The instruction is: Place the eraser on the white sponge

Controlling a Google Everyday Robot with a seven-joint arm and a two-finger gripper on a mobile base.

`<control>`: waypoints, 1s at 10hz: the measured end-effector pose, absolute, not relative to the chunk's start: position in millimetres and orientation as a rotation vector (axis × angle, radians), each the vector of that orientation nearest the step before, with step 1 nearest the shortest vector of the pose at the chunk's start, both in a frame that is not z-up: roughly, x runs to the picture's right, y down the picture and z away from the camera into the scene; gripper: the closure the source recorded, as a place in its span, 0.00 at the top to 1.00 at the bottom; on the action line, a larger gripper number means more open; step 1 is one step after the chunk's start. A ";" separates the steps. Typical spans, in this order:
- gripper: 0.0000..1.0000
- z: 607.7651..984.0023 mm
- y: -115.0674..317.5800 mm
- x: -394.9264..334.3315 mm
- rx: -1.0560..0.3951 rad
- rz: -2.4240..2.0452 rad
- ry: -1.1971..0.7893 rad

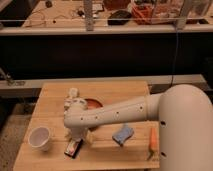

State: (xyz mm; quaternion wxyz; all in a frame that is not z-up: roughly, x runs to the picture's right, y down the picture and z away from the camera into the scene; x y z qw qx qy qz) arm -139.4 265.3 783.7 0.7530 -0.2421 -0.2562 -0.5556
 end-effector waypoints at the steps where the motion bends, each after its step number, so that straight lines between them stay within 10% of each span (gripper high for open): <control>1: 0.80 785.7 266.8 -141.7 -0.529 -1.219 -0.562; 10: 0.80 796.3 279.0 -143.7 -0.549 -1.239 -0.569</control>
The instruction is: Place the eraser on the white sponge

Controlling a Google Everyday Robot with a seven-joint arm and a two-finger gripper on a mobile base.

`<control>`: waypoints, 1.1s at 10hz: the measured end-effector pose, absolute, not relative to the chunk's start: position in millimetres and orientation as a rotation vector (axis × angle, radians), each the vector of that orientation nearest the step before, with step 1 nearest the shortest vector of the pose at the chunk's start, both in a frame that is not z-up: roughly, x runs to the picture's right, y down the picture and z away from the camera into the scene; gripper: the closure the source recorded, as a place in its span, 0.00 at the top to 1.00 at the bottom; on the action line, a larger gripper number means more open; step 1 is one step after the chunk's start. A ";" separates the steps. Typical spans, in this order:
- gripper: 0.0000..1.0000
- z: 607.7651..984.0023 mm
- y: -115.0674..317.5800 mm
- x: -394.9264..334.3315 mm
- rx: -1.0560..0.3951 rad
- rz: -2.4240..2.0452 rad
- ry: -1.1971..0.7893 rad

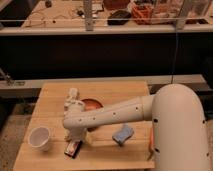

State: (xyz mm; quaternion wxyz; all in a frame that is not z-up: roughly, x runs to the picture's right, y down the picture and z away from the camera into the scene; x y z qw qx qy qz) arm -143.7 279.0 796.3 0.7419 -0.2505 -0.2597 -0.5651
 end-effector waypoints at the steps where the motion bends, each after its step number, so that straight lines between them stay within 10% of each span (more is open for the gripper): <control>1: 0.80 797.3 280.1 -143.0 -0.551 -1.239 -0.570; 11: 0.26 793.6 277.5 -141.0 -0.556 -1.241 -0.570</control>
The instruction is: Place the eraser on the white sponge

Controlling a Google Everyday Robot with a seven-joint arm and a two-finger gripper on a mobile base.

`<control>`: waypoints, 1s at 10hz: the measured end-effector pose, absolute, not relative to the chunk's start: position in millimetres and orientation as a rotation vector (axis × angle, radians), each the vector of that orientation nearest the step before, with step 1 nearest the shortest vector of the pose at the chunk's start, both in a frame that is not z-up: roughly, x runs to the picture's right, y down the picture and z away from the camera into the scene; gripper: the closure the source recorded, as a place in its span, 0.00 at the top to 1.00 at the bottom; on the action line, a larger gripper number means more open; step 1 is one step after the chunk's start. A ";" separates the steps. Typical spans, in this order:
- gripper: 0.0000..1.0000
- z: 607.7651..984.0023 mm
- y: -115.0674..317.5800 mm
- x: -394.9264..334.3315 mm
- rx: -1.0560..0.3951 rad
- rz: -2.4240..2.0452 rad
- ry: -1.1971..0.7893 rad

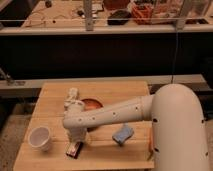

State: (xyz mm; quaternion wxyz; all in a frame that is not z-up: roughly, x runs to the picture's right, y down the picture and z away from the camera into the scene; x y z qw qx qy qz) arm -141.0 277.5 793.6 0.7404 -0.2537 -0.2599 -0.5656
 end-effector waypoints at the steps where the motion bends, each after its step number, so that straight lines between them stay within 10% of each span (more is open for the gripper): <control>1: 0.28 792.7 276.0 -141.1 -0.554 -1.242 -0.570; 10: 0.00 781.0 243.9 -125.4 -0.542 -1.212 -0.581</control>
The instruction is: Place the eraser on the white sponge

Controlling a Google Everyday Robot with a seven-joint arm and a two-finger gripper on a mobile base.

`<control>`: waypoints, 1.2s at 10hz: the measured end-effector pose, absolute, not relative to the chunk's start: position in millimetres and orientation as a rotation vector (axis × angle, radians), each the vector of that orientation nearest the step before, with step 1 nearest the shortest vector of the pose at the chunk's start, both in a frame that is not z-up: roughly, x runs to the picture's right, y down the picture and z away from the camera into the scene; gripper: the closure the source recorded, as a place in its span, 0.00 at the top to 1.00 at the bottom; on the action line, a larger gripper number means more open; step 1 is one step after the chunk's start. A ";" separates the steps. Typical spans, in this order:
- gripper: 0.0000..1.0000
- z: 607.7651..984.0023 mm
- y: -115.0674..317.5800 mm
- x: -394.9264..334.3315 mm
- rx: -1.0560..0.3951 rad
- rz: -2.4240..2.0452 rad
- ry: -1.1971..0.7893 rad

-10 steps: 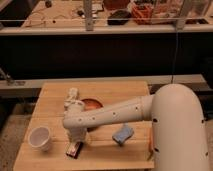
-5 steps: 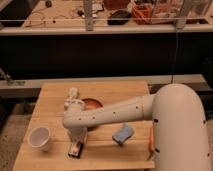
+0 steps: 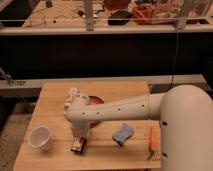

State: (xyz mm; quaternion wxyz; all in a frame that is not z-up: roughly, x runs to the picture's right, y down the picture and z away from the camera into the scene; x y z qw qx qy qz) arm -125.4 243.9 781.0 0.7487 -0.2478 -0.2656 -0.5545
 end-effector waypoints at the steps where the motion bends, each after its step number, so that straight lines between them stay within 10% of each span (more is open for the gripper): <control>1: 0.00 780.4 236.2 -119.2 -0.536 -1.205 -0.582; 12: 0.00 770.0 182.1 -39.7 -0.491 -1.077 -0.593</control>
